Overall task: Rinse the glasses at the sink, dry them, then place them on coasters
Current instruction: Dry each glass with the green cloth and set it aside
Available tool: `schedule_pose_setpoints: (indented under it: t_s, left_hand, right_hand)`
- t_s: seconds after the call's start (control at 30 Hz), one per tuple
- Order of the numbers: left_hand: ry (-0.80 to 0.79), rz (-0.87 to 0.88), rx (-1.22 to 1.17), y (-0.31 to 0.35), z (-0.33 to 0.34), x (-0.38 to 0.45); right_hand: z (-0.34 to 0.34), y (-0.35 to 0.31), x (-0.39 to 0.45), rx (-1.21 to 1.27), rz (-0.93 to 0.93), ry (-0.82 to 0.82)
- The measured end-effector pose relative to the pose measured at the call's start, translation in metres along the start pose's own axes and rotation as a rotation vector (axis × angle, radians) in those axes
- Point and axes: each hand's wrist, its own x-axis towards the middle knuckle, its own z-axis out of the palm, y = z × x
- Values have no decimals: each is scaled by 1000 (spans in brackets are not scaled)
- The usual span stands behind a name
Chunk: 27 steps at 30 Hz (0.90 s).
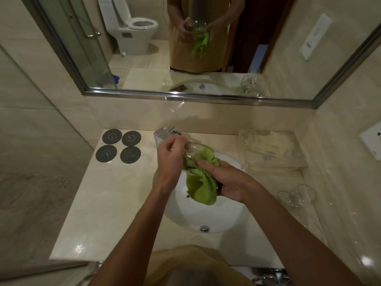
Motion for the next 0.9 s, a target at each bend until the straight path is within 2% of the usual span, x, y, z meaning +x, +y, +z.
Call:
schedule_pose_setpoints:
  t_s: [0.07, 0.27, 0.37, 0.47, 0.53, 0.6, 0.67, 0.73, 0.8, 0.9]
  left_hand:
    - [-20, 31, 3, 2, 0, -1]
    - [-67, 54, 119, 4, 3, -1]
    - [-81, 6, 245, 7, 4, 0]
    - [-97, -173, 422, 8, 3, 9]
    - [-165, -335, 473, 7, 2, 13]
    - [-258, -442, 467, 8, -2, 12]
    - [-379, -509, 436, 12, -10, 11]
    - [-548, -539, 397, 19, -23, 11]
    - [-641, -455, 367, 24, -33, 12]
    - [-608, -128, 385, 18, -32, 9]
  right_hand:
    - [-2, -2, -2, -5, -15, -70]
    - [-3, 5, 10, -38, -206, 50]
    - [-1, 7, 14, -120, -306, 165]
    - [0, 11, 22, -291, -490, 371]
    - [1, 11, 26, -391, -614, 460]
    - [-1, 11, 29, -418, -654, 472]
    - [-5, 13, 30, -399, -617, 449]
    - [-9, 17, 29, -277, -528, 380]
    - [-10, 18, 26, -71, -446, 280]
    - [-9, 13, 18, 122, -358, 145]
